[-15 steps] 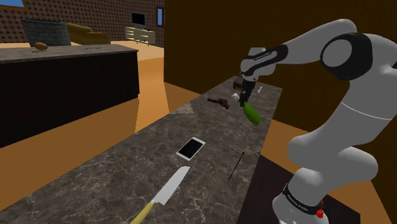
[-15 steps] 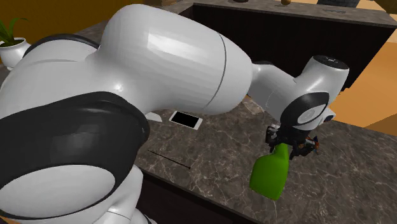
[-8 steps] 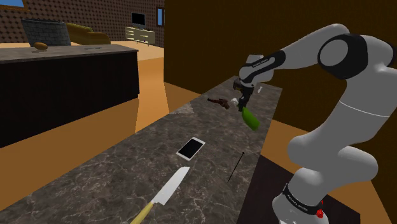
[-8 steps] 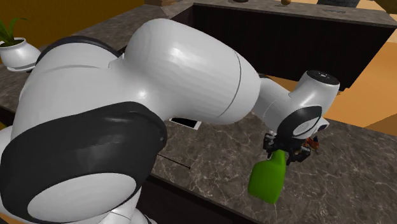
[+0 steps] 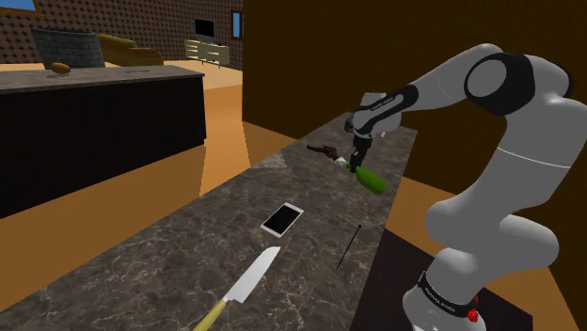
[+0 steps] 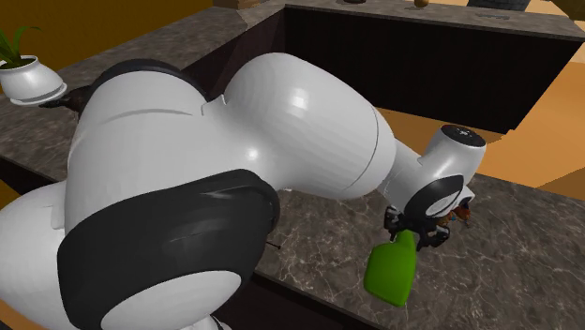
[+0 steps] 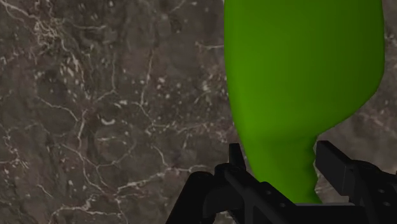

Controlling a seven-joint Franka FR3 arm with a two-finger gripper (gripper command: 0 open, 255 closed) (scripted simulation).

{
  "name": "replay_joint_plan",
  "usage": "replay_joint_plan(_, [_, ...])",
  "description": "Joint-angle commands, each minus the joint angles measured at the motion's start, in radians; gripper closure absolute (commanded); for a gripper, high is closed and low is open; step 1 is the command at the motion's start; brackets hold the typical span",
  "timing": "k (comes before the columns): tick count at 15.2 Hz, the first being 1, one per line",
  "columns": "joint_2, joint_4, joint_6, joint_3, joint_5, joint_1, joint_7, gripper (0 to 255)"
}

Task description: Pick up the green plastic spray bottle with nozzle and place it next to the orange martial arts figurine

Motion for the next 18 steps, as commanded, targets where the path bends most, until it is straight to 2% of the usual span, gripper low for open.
replay_joint_plan(1, [0.015, -0.013, 0.026, -0.002, -0.014, 0.002, 0.011, 255])
replay_joint_plan(3, [0.035, -0.021, 0.05, -0.006, -0.031, 0.005, 0.024, 255])
replay_joint_plan(11, [0.036, -0.022, 0.052, -0.006, -0.032, 0.005, 0.025, 255])
replay_joint_plan(12, [0.037, -0.022, 0.052, -0.006, -0.032, 0.005, 0.025, 0])
replay_joint_plan(17, [0.036, -0.022, 0.052, -0.006, -0.032, 0.005, 0.025, 0])
replay_joint_plan(18, [0.011, -0.013, 0.022, 0.0, -0.011, 0.002, 0.01, 0])
